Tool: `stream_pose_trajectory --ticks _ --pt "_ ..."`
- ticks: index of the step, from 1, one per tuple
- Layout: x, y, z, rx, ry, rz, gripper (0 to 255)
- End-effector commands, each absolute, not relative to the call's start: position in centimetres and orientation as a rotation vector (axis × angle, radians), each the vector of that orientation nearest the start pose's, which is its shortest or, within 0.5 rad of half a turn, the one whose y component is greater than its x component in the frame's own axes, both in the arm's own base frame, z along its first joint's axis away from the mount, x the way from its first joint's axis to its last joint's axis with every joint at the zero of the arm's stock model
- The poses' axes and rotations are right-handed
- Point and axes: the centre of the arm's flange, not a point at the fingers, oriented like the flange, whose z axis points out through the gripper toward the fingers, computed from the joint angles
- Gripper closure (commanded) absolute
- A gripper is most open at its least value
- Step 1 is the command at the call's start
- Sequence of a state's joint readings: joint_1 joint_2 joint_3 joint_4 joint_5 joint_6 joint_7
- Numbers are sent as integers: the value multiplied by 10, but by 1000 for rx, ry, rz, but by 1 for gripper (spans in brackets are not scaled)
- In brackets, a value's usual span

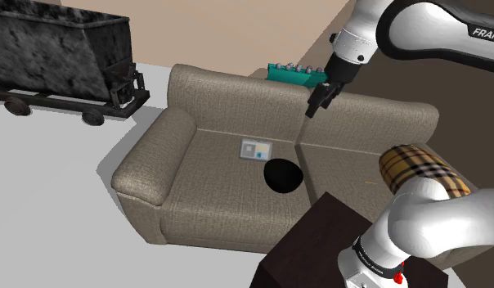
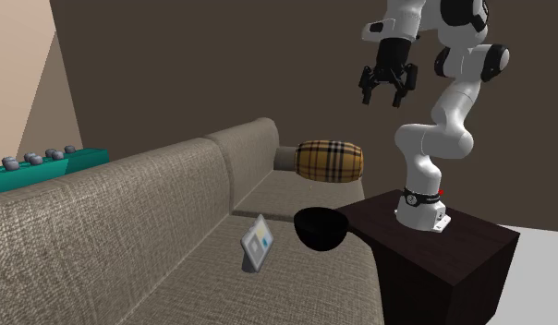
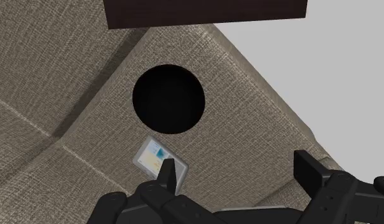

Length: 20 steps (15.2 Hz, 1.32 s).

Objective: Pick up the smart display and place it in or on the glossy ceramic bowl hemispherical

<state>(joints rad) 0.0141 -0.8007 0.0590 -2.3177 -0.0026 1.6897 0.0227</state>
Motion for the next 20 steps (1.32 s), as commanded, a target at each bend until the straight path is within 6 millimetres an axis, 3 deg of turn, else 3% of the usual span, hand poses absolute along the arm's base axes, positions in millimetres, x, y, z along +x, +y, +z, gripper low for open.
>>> stream_pose_trajectory --ticks 1,11,20 --pt "314 29 624 -3167 -57 -275 0" --pt "402 -47 545 -3121 -352 -161 0" --pt "487 -100 466 -3054 -609 -59 0"
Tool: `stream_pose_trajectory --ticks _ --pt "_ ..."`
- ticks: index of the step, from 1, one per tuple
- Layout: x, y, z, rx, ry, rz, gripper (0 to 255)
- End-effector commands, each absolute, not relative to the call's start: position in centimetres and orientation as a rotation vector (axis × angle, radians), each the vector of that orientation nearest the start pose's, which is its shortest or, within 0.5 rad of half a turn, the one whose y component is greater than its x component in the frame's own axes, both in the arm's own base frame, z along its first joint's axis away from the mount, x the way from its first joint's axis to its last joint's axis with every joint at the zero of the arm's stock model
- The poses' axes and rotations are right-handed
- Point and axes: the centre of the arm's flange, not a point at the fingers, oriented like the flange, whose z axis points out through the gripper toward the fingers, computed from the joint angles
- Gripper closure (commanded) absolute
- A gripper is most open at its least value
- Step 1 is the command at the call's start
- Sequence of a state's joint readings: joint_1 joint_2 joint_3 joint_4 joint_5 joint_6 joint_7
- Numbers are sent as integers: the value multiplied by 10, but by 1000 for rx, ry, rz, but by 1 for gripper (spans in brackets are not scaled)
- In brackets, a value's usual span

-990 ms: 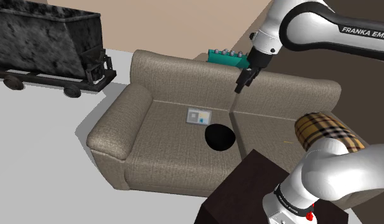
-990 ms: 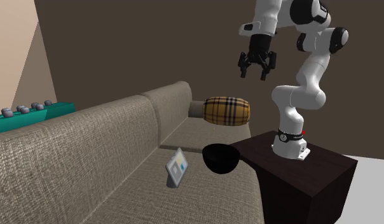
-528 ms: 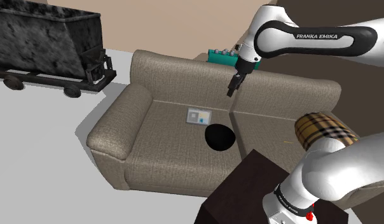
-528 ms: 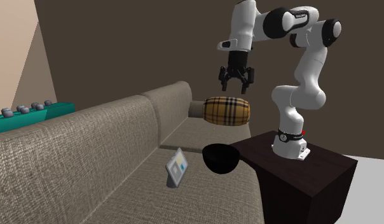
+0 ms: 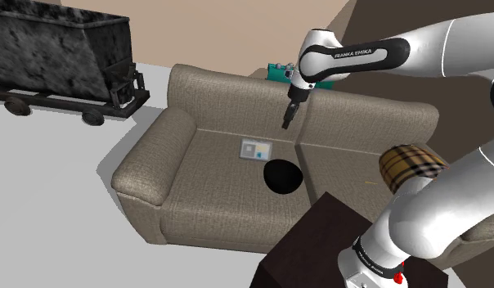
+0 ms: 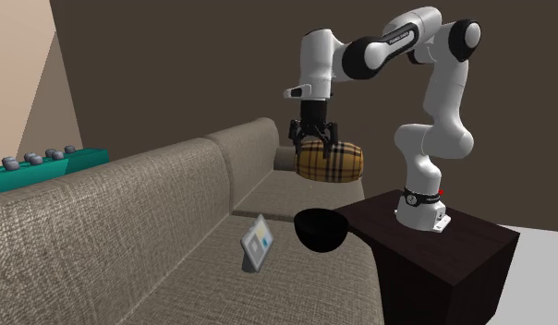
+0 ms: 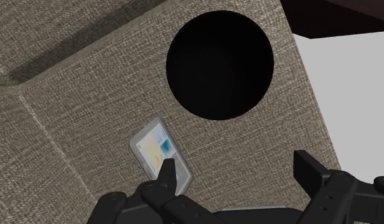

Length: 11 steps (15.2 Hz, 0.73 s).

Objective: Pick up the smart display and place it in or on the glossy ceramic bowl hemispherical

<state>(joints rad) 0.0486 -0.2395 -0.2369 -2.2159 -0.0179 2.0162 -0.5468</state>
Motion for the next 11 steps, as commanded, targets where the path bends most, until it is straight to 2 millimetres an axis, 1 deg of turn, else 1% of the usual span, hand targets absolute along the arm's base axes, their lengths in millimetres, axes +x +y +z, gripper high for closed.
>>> stream_pose_trajectory --ticks 1,6,11 --pt "496 -105 457 -3045 -637 -48 0" --pt "544 -126 411 -2996 -774 8 0" --pt "593 -143 362 -2939 -909 63 0"
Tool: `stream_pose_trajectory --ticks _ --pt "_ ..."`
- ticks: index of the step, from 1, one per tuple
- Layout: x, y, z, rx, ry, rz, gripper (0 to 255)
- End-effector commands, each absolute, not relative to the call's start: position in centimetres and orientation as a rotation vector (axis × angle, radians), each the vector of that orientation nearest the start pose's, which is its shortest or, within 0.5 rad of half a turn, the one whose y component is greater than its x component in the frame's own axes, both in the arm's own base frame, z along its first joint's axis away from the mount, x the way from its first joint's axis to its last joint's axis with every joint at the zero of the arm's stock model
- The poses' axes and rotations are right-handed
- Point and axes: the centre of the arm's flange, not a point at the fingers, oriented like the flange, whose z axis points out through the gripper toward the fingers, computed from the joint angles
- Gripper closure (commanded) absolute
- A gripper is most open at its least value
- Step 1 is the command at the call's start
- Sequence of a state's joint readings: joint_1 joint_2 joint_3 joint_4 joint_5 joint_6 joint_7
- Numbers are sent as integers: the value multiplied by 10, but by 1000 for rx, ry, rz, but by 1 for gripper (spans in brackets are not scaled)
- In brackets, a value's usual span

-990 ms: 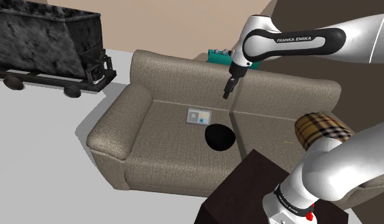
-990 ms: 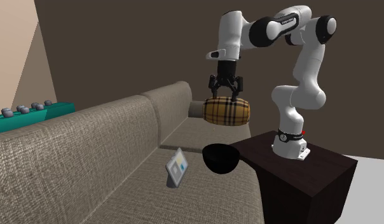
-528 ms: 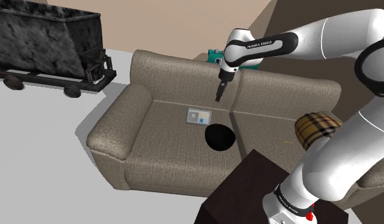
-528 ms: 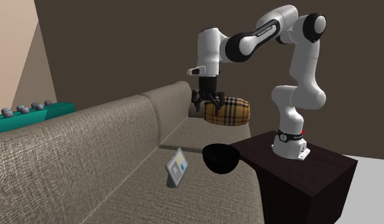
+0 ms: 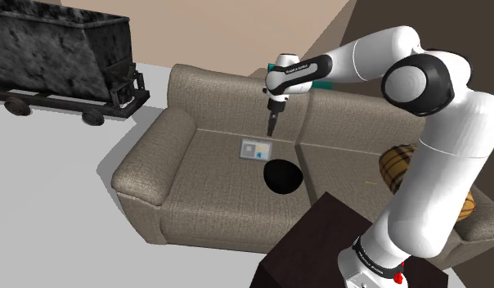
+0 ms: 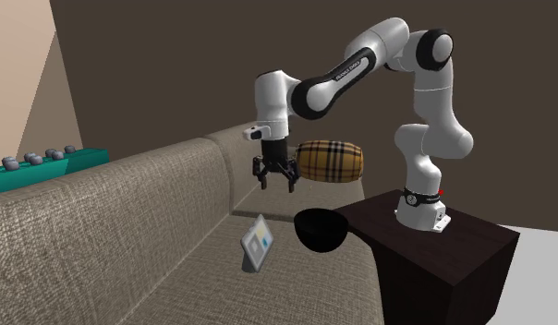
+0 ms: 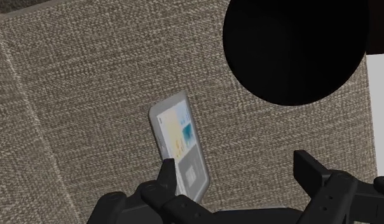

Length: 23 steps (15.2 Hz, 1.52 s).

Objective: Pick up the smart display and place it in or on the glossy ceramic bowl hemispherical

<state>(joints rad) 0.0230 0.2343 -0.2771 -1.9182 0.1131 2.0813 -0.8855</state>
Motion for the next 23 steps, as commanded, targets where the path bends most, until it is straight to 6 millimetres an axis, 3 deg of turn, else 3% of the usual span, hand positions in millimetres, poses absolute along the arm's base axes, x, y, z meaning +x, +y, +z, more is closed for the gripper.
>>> stream_pose_trajectory --ticks 1,9,17,23 --pt "603 -146 352 -2927 -935 74 0" --pt "675 -160 274 -2826 -1132 157 0" --pt "670 -158 234 -2826 -1132 157 0" --pt "670 -158 234 -2826 -1132 157 0"
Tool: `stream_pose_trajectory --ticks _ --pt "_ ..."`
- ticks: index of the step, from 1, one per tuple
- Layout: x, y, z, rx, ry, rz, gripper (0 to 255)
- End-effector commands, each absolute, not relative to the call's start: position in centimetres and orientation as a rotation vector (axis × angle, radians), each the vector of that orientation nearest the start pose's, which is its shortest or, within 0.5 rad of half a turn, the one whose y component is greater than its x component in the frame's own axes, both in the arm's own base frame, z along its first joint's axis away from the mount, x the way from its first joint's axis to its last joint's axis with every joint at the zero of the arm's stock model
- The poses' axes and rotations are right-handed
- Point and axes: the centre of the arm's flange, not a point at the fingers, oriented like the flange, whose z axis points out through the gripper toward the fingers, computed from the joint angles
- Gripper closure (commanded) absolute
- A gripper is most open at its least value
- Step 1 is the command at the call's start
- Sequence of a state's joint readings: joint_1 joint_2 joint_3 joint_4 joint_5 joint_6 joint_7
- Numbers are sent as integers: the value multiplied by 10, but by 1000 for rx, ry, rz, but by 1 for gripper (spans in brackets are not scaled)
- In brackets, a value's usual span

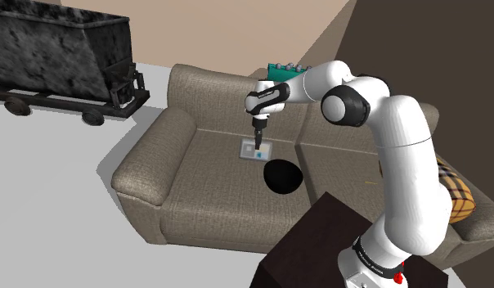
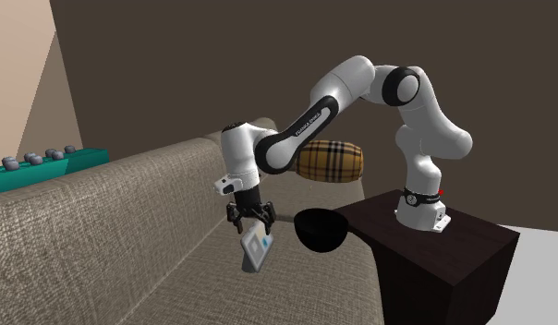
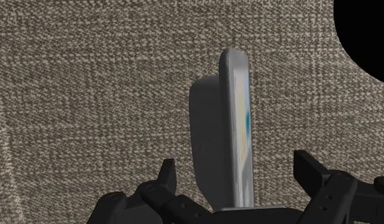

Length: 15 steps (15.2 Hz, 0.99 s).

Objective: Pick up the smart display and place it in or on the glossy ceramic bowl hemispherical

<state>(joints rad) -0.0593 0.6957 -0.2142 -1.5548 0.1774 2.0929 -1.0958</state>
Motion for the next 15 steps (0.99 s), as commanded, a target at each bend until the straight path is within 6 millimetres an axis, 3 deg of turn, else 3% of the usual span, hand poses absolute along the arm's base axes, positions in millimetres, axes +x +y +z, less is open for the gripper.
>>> stream_pose_trajectory --ticks 1,2,11,15 --pt "670 -158 234 -2826 -1132 157 0" --pt "670 -158 234 -2826 -1132 157 255" --pt "670 -158 234 -2826 -1132 157 255" --pt "670 -158 255 -2826 -1132 157 255"
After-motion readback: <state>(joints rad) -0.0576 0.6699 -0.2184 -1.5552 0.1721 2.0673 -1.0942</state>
